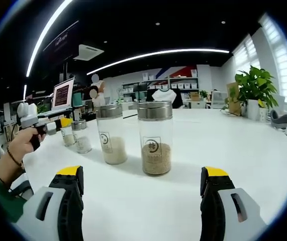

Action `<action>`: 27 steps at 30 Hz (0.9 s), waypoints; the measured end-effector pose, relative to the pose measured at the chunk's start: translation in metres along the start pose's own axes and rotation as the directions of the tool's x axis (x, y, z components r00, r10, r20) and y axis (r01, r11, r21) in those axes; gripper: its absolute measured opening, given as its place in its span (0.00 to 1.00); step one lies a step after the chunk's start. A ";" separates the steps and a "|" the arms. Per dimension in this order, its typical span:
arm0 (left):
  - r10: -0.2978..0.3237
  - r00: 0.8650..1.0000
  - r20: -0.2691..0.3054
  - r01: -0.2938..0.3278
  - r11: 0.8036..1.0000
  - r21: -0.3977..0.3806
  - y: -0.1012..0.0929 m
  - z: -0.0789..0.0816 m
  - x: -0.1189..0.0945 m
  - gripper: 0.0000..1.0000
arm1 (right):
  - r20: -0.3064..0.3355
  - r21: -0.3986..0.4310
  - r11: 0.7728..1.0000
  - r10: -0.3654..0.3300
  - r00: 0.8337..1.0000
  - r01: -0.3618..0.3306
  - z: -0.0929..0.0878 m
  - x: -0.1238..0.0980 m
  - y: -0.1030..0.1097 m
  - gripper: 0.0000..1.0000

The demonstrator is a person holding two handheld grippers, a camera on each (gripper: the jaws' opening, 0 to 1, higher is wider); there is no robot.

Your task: Rotate the seasoning bottle until the label or dispensing opening points toward the visible target arrow and the bottle remains upright within the marked orientation range

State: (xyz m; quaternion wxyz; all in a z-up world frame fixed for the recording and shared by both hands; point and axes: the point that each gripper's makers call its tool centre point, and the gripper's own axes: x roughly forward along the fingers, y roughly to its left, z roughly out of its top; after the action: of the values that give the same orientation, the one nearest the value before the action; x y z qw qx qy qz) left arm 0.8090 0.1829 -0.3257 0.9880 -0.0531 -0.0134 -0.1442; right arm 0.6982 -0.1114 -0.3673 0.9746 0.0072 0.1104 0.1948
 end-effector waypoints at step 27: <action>-0.228 0.974 0.012 0.228 0.974 -0.002 -0.010 0.000 -0.002 0.35 | -0.008 -0.014 1.000 0.003 1.000 -0.004 0.002 0.002 0.001 0.99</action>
State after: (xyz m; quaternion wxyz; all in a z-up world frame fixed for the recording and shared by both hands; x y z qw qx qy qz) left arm 0.8045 0.1736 -0.3250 0.9648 -0.0537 -0.0248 -0.2562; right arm 0.7003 -0.1093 -0.3662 0.9738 -0.0004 0.1129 0.1972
